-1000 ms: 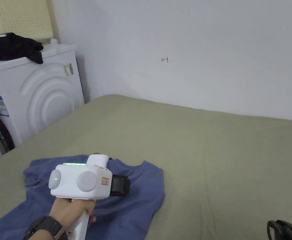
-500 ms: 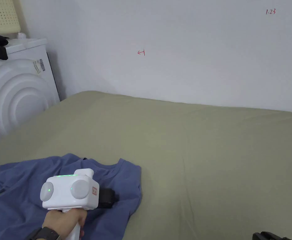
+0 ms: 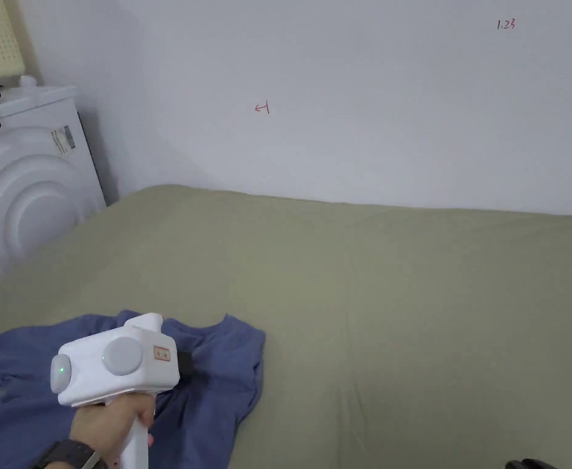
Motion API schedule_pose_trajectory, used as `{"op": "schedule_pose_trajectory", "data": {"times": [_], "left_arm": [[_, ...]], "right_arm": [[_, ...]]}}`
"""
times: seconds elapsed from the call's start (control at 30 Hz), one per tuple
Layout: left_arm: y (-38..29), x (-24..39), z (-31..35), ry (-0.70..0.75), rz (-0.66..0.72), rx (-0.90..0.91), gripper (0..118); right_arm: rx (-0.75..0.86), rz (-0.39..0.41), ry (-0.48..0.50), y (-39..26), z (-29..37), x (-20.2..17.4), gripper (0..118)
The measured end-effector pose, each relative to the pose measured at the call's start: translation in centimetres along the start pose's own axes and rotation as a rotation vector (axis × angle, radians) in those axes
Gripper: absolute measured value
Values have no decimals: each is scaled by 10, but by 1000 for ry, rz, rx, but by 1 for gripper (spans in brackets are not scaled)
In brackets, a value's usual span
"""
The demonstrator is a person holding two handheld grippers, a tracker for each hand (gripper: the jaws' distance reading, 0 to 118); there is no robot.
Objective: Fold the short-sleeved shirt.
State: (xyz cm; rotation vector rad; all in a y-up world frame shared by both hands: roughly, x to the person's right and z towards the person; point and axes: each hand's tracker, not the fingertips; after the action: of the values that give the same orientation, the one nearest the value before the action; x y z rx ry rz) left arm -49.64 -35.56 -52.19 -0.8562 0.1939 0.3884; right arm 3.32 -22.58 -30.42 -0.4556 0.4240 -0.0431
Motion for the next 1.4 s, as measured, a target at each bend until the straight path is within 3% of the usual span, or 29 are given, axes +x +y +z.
{"op": "schedule_pose_trajectory", "data": {"times": [0.1, 0.2, 0.33, 0.47, 0.67, 0.77, 0.9, 1.03, 1.17, 1.27, 1.4], "left_arm": [[-3, 13, 1, -3, -21, 15, 5], [-6, 37, 5, -121, 22, 4, 5], [-31, 117, 31, -144, -128, 14, 5], [-51, 216, 52, -344, -125, -12, 5], [-86, 396, 70, -553, -355, -64, 5], [-127, 490, 83, -646, -477, -102, 5], [-182, 587, 100, -768, -582, -144, 4], [-241, 657, 118, -936, -618, -236, 4], [-279, 682, 116, -826, -729, -205, 4], [-272, 653, 124, -857, -697, -156, 4], [-224, 576, 141, -737, -676, 36, 8]], "right_arm": [[13, -46, 2, 2, 5, 5, 14], [23, -69, -3, 1, 12, 8, 14], [35, -106, -5, -2, 20, 16, 14], [76, -164, -39, 0, 41, 29, 14], [142, -199, -164, 5, 88, 61, 14], [177, -173, -255, 7, 114, 81, 14], [154, -177, -367, 5, 142, 113, 14], [186, -236, -493, 1, 172, 142, 14], [171, -240, -557, 5, 188, 158, 14], [201, -223, -551, 10, 197, 156, 14], [194, -203, -518, 16, 192, 148, 14]]}}
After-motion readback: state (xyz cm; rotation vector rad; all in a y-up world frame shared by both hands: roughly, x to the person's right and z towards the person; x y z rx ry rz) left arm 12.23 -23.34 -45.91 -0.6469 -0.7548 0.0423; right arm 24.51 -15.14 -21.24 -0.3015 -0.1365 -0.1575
